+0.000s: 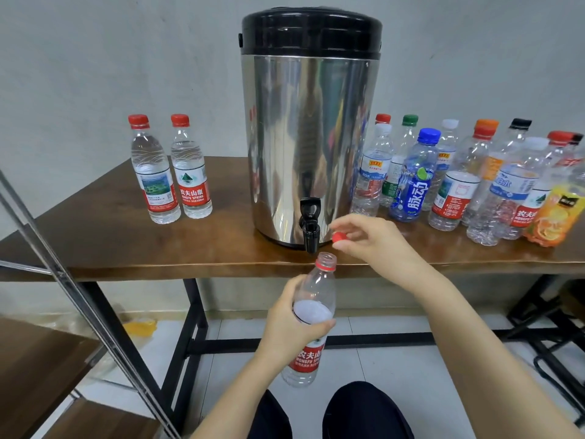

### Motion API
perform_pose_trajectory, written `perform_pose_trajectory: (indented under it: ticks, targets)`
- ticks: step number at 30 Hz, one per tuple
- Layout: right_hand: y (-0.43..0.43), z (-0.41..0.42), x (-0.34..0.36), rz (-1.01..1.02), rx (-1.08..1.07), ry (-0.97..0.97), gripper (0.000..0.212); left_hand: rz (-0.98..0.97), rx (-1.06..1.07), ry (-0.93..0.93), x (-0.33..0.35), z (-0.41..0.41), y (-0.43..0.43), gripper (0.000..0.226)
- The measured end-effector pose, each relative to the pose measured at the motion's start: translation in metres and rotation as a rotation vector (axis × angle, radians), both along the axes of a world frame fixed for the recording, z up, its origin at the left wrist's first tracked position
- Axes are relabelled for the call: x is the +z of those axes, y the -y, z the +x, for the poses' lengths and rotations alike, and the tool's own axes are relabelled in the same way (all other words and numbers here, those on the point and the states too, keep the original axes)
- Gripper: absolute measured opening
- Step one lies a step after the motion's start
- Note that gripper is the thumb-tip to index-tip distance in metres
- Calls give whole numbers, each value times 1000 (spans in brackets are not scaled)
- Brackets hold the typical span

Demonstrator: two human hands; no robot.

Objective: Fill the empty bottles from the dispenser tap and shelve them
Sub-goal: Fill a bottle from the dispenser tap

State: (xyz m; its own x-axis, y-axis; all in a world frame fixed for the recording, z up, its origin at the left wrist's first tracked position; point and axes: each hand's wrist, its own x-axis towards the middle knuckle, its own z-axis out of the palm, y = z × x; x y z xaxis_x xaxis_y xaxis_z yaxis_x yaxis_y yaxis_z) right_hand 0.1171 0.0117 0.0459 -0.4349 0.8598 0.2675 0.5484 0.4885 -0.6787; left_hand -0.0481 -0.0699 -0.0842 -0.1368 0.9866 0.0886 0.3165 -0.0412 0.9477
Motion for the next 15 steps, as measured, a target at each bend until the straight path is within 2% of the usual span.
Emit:
perform_pose_trajectory:
  ticks: [3, 5, 8, 12, 15]
  targets:
    - [-28, 6, -25, 81, -248, 95, 26, -25, 71, 13, -10, 1, 1, 70]
    - [-47, 8, -47, 60, -326, 195, 27, -33, 115, 8, -13, 1, -2, 70]
    - [-64, 5, -70, 17, -344, 302, 29, -30, 179, -36, -12, 3, -9, 74]
    - [-75, -4, -75, 43, -360, 283, 33, 49, 229, -148, -8, 5, -19, 78]
    - [-73, -7, -71, 57, -367, 280, 44, 89, 253, -201, -6, 10, -21, 79]
